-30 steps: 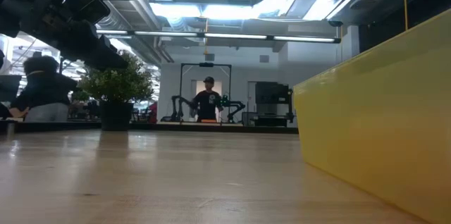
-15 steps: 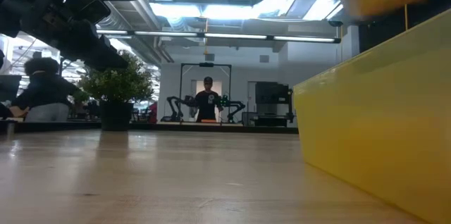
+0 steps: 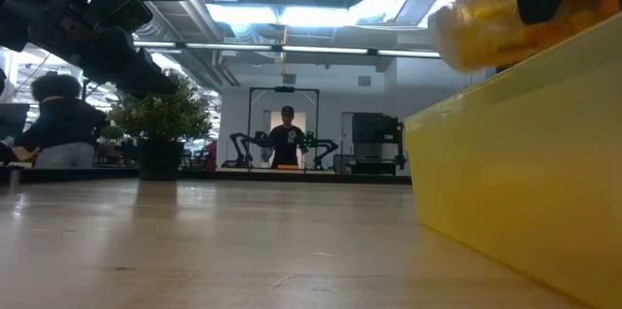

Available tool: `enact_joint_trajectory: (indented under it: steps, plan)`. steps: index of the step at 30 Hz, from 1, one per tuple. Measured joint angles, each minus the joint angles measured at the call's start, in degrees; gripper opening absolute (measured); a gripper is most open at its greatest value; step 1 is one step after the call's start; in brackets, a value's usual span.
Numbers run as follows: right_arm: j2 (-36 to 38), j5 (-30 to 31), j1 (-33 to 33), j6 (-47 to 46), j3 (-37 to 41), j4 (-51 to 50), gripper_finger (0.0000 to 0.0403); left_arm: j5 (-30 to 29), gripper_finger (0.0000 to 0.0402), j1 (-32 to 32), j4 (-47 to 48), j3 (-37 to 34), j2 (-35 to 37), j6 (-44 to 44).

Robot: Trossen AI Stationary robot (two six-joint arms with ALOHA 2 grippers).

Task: Pick and place medicine bottles into bin by pill shape (circle, oval)
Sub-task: Put the orange capsule bottle into the yellow bin, then return to Home Position

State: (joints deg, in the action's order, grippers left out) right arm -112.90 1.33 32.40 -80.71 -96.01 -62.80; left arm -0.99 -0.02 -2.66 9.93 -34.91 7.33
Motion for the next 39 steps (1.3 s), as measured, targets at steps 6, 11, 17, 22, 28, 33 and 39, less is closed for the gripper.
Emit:
enact_joint_trajectory:
  steps: [6,11,17,22,28,33,39]
  plan:
    - [0.0,-2.6,0.0,0.2,0.0,0.0,0.0255,0.0,0.0051,0.0,0.0,0.0,0.0,0.0]
    - [0.0,-2.9,0.0,6.1,0.0,0.0,0.0259,0.0,0.0051,0.0,-0.3,0.0,0.0,0.0]
    - [0.1,-6.0,0.0,18.0,0.0,-0.2,0.0257,1.1,0.0051,0.0,-4.9,0.0,0.8,0.0]
    - [0.5,-5.4,-0.1,21.0,0.0,-3.5,0.0257,2.0,0.0051,0.0,-4.2,0.0,4.6,-0.2]
    - [2.1,-2.8,-0.3,19.3,-0.1,-8.6,0.0257,2.1,0.0051,0.0,3.3,0.0,12.0,-0.4]
    - [2.8,-0.2,-0.6,19.8,-0.1,-11.8,0.0257,2.1,0.0051,0.0,3.7,-0.1,18.3,-3.7]
    - [4.4,5.0,-0.7,18.2,-0.1,-16.7,0.0257,2.2,0.0051,0.0,2.3,-4.3,25.8,-1.6]
